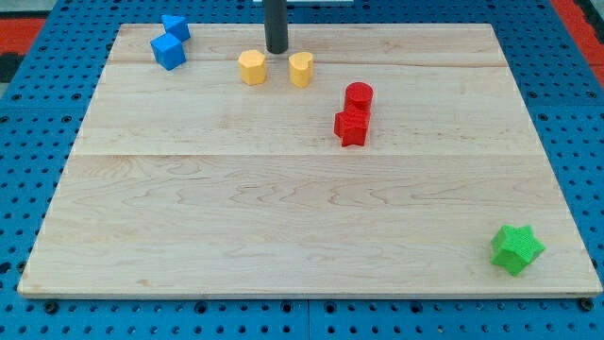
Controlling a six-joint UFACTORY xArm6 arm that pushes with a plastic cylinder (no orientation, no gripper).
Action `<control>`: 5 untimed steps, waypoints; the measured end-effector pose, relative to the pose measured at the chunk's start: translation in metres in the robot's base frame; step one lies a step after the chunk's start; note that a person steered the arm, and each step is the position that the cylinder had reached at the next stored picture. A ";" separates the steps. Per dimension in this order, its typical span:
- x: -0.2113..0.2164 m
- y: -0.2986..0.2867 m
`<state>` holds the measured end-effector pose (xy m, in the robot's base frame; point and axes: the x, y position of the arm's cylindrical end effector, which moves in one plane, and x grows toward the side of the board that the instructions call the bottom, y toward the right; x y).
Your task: Push the yellow heart into the red star
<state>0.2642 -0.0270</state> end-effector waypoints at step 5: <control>0.059 0.080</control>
<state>0.3229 0.0532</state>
